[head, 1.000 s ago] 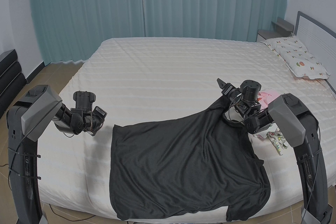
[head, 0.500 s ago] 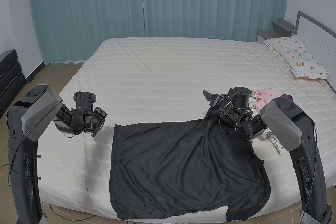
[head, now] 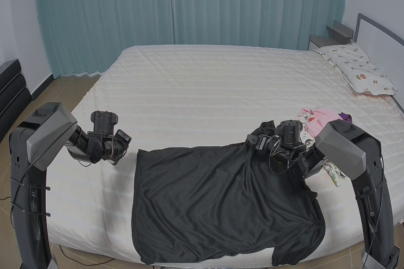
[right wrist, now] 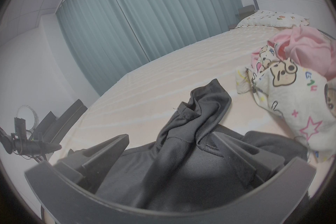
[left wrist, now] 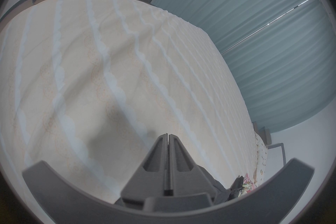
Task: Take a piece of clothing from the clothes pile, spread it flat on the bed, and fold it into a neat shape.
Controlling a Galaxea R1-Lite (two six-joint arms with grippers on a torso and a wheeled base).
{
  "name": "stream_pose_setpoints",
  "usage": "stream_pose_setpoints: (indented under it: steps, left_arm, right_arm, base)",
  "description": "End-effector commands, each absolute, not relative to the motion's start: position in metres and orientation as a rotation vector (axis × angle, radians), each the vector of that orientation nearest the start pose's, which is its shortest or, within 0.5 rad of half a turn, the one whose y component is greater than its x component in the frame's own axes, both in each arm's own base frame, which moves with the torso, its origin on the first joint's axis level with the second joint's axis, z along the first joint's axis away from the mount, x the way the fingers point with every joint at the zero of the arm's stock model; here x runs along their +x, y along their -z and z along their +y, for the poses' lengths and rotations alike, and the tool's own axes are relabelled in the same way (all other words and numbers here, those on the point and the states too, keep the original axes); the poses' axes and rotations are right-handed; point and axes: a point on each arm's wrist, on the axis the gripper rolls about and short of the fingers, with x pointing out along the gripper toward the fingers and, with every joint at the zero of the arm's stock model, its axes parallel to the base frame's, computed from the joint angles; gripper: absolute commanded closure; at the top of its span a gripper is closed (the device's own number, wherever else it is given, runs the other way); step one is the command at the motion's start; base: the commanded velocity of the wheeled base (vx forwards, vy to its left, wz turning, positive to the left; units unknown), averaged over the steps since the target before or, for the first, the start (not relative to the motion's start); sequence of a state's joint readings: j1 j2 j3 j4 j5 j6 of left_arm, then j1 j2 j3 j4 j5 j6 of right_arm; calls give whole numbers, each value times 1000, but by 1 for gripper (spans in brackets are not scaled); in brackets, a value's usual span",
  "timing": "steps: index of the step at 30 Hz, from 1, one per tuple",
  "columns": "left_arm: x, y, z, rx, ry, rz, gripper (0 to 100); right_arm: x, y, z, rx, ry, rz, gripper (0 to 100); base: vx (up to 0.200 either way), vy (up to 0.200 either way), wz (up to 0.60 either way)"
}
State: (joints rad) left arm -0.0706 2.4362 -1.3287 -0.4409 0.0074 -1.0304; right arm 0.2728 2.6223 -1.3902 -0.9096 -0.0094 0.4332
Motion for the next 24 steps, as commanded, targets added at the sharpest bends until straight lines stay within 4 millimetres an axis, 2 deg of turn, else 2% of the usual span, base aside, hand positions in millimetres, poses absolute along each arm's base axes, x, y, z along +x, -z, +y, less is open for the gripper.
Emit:
stream_pose_setpoints:
  steps: [1,5,9,10,12,17,18,24]
  left_arm:
    - [453,-8,-33,-964,-288,639,100]
    - [452,-7,-33,-963,-287,641,100]
    - [452,-7,-33,-963,-287,641,100]
    - [452,-7,-33,-963,-287,641,100]
    - [452,-7,-33,-963,-287,641,100]
    - [452,-7,-33,-963,-287,641,100]
    - [452,-7,-33,-963,-287,641,100]
    - [452,-6,-33,-962,-289,644,100]
  right_arm:
    - [468,2,115,387,-168,338,0]
    - [470,6,107,383,-150,350,0]
    - [470,26,102,354,-131,403,0]
    - [470,25,103,354,-132,401,0]
    - [471,39,103,325,-133,423,0]
    - [471,54,104,261,-141,457,0]
    - [471,55,103,248,-139,466,100]
    - [473,50,94,247,-121,449,100]
  base:
    - [0,0,0]
    - [0,0,0]
    - [0,0,0]
    - [0,0,0]
    - [0,0,0]
    - [0,0,0]
    - [0,0,0]
    - [0,0,0]
